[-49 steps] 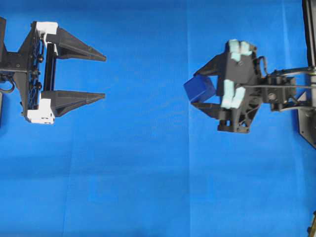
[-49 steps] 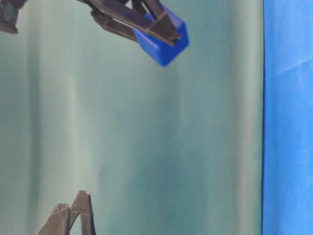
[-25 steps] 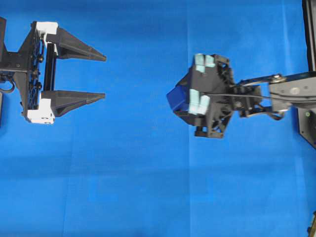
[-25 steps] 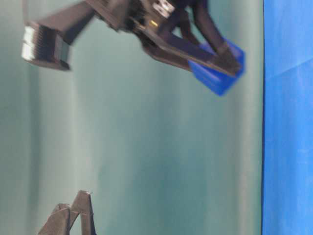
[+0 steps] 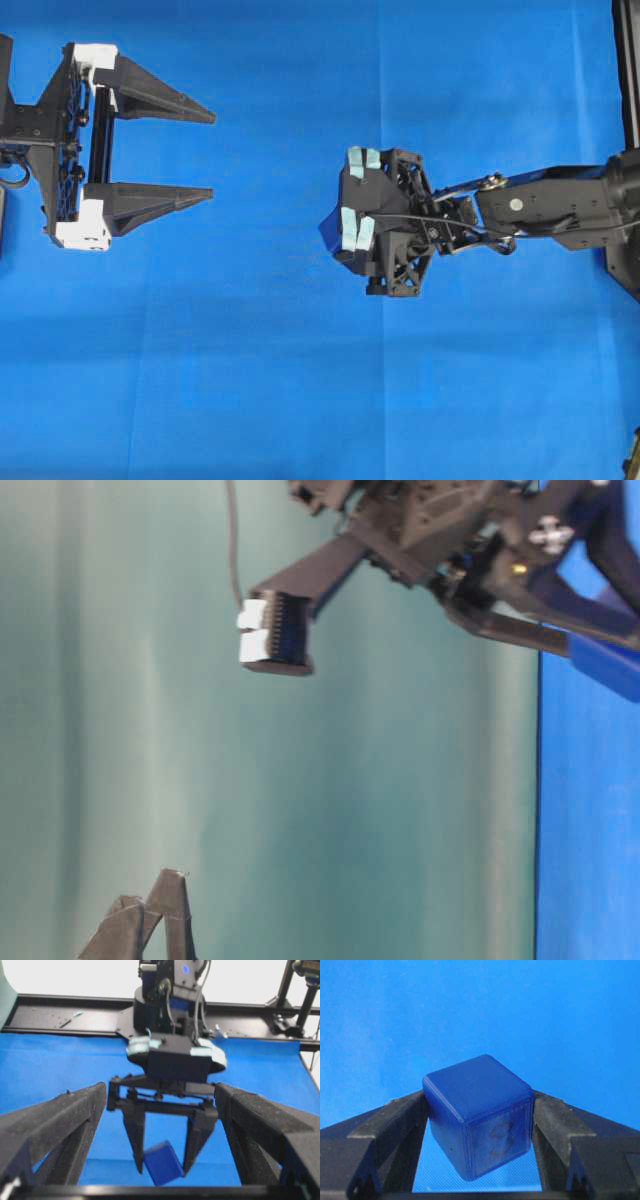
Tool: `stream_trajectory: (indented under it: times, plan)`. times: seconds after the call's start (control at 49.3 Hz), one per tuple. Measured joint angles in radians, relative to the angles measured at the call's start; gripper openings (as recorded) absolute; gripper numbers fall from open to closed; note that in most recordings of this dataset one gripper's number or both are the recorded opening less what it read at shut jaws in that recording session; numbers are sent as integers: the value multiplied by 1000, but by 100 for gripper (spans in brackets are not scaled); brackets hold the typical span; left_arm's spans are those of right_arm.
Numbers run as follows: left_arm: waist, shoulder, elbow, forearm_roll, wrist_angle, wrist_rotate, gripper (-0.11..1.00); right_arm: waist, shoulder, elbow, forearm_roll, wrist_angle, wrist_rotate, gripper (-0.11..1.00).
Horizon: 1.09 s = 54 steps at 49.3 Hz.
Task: Handover the blue block to the right arm after grasping it with the left arm, then place it in the designated position.
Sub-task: 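Rotate the right wrist and lower the cube toward the table center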
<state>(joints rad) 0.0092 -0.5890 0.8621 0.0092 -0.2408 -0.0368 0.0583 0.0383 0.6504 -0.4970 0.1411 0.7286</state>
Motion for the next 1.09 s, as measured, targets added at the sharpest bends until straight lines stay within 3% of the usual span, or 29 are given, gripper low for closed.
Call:
stream_trajectory:
  times: [0.649, 1.095]
  plan:
    - [5, 2, 0, 0, 0, -2, 93, -3, 107, 0, 14, -104, 0, 54]
    - [6, 2, 0, 0, 0, -3, 93, -8, 121, 2, 15, -115, 0, 54]
